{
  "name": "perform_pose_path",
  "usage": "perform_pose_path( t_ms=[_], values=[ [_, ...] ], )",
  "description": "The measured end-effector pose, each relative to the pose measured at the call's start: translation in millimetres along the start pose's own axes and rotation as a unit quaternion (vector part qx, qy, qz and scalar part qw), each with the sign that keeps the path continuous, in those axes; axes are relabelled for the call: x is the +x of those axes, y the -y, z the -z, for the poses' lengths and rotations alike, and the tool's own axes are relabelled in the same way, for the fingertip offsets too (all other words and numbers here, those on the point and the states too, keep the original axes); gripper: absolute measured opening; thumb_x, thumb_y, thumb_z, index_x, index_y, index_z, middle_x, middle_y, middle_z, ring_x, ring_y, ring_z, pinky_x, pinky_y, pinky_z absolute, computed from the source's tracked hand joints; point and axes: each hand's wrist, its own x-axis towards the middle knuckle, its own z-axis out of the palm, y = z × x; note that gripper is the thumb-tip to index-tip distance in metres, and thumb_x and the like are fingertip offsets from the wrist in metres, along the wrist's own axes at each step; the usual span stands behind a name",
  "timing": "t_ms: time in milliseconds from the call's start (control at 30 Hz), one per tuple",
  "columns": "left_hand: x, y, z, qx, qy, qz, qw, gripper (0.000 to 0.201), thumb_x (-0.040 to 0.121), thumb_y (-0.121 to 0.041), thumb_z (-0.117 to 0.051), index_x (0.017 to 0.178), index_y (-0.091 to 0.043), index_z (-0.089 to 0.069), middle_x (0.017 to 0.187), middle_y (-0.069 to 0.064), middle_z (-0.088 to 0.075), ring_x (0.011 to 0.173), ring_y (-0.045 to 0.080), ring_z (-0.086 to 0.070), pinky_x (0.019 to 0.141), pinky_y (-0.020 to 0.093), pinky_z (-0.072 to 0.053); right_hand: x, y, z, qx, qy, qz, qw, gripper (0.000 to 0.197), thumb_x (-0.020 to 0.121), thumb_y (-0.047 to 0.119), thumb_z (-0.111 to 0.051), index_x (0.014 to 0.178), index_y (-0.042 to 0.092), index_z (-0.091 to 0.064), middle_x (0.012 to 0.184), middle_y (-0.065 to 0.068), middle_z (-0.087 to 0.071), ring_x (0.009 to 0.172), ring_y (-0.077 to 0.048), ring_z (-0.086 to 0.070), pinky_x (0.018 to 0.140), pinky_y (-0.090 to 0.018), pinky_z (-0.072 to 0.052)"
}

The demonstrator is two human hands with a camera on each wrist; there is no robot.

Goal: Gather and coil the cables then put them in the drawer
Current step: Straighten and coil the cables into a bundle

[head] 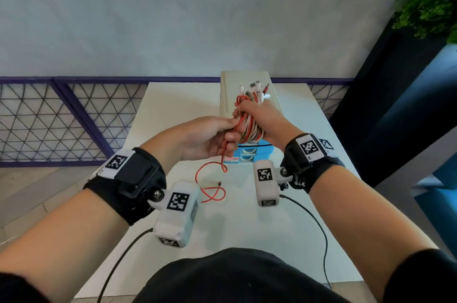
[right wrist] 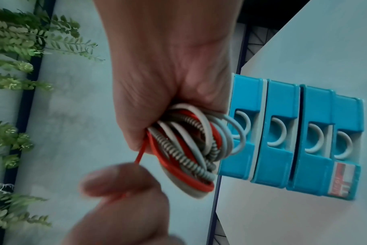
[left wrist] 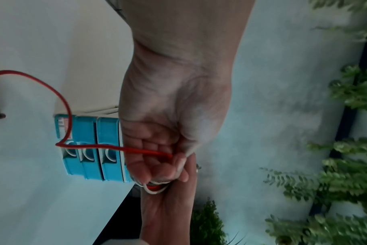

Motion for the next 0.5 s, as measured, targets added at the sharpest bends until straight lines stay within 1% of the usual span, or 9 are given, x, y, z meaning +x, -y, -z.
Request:
perform_pose_path(
  t_ms=[67, 100, 167, 200, 233, 300, 400, 433, 500],
  values=[
    [-6.6, 3.7, 5.8, 0.003, 0.04, 0.029, 0.999, 0.03, 0.101, -0.026, -0.031, 0.089, -0.014, -0.055, 0.057, -0.005, -0.046, 0.059, 0.013, -0.051, 0.065, 0.023, -0.047, 4.2, 4.0, 1.6, 0.049, -0.028, 0.022, 0.998, 0.013, 0.088, 0.006, -0.055, 0.076, 0.007, -0.059, 0.067, -0.008, -0.063, 0.065, -0.022, -0.067, 0.07, -0.039, -0.058],
    [-8.8, 8.0, 10.3, 0.055, 0.063, 0.044, 0.996, 0.032, 0.101, -0.027, -0.031, 0.093, -0.015, -0.058, 0.063, -0.004, -0.052, 0.067, 0.015, -0.055, 0.073, 0.025, -0.044, 5.6, 7.1, 3.8, 0.072, -0.039, 0.029, 0.996, 0.014, 0.089, 0.006, -0.054, 0.075, 0.006, -0.058, 0.068, -0.008, -0.062, 0.067, -0.023, -0.067, 0.074, -0.043, -0.059],
    [-13.2, 17.1, 17.8, 0.232, 0.106, 0.086, 0.963, 0.035, 0.101, -0.034, -0.031, 0.102, -0.024, -0.064, 0.078, -0.006, -0.06, 0.085, 0.013, -0.058, 0.082, 0.03, -0.036, 6.8, 16.2, 10.0, 0.12, -0.037, 0.03, 0.992, 0.016, 0.09, 0.007, -0.054, 0.075, 0.006, -0.058, 0.067, -0.008, -0.062, 0.068, -0.023, -0.067, 0.077, -0.046, -0.058],
    [-14.8, 20.5, 19.9, 0.299, 0.116, 0.105, 0.941, 0.034, 0.1, -0.037, -0.032, 0.107, -0.028, -0.065, 0.081, -0.007, -0.06, 0.089, 0.011, -0.058, 0.086, 0.03, -0.035, 7.4, 20.7, 13.8, 0.144, -0.026, 0.023, 0.989, 0.015, 0.091, 0.007, -0.054, 0.076, 0.005, -0.058, 0.067, -0.007, -0.062, 0.068, -0.022, -0.067, 0.076, -0.044, -0.059],
    [-14.9, 23.8, 21.6, 0.332, 0.108, 0.112, 0.93, 0.033, 0.1, -0.036, -0.034, 0.111, -0.027, -0.064, 0.081, -0.006, -0.06, 0.087, 0.01, -0.058, 0.086, 0.027, -0.039, 7.8, 24.7, 17.2, 0.158, -0.012, 0.011, 0.987, 0.013, 0.091, 0.008, -0.054, 0.079, 0.006, -0.058, 0.068, -0.006, -0.063, 0.07, -0.022, -0.067, 0.074, -0.042, -0.06],
    [-11.4, 26.0, 25.1, 0.355, 0.046, 0.083, 0.93, 0.029, 0.099, -0.029, -0.042, 0.113, -0.018, -0.066, 0.078, -0.002, -0.059, 0.077, 0.011, -0.057, 0.079, 0.019, -0.046, 5.7, 30.9, 21.4, 0.155, 0.019, -0.014, 0.988, 0.008, 0.091, 0.008, -0.054, 0.085, 0.007, -0.059, 0.071, -0.006, -0.065, 0.072, -0.021, -0.069, 0.07, -0.039, -0.06],
    [-2.6, 23.6, 33.4, 0.418, -0.104, 0.005, 0.902, 0.017, 0.09, -0.026, -0.06, 0.098, -0.019, -0.074, 0.074, -0.003, -0.065, 0.065, 0.01, -0.053, 0.073, 0.027, -0.044, 1.2, 34.4, 23.7, 0.106, 0.057, -0.035, 0.992, 0.006, 0.092, 0.007, -0.056, 0.088, 0.006, -0.061, 0.078, -0.007, -0.068, 0.077, -0.021, -0.071, 0.068, -0.037, -0.06],
    [-0.2, 22.0, 35.7, 0.423, -0.147, -0.019, 0.894, 0.015, 0.087, -0.025, -0.065, 0.093, -0.018, -0.075, 0.075, 0.0, -0.068, 0.063, 0.01, -0.051, 0.068, 0.024, -0.043, -0.2, 35.0, 23.6, 0.087, 0.068, -0.04, 0.993, 0.006, 0.091, 0.006, -0.057, 0.088, 0.005, -0.062, 0.079, -0.008, -0.069, 0.08, -0.021, -0.072, 0.071, -0.038, -0.06],
    [3.7, 17.6, 35.9, 0.411, -0.208, -0.07, 0.885, 0.013, 0.083, -0.024, -0.07, 0.088, -0.014, -0.077, 0.073, 0.001, -0.069, 0.061, 0.01, -0.048, 0.052, 0.012, -0.037, -3.1, 34.9, 22.6, 0.062, 0.09, -0.045, 0.993, 0.006, 0.09, 0.004, -0.057, 0.088, 0.005, -0.062, 0.082, -0.009, -0.071, 0.087, -0.023, -0.072, 0.081, -0.042, -0.058]
  ],
)
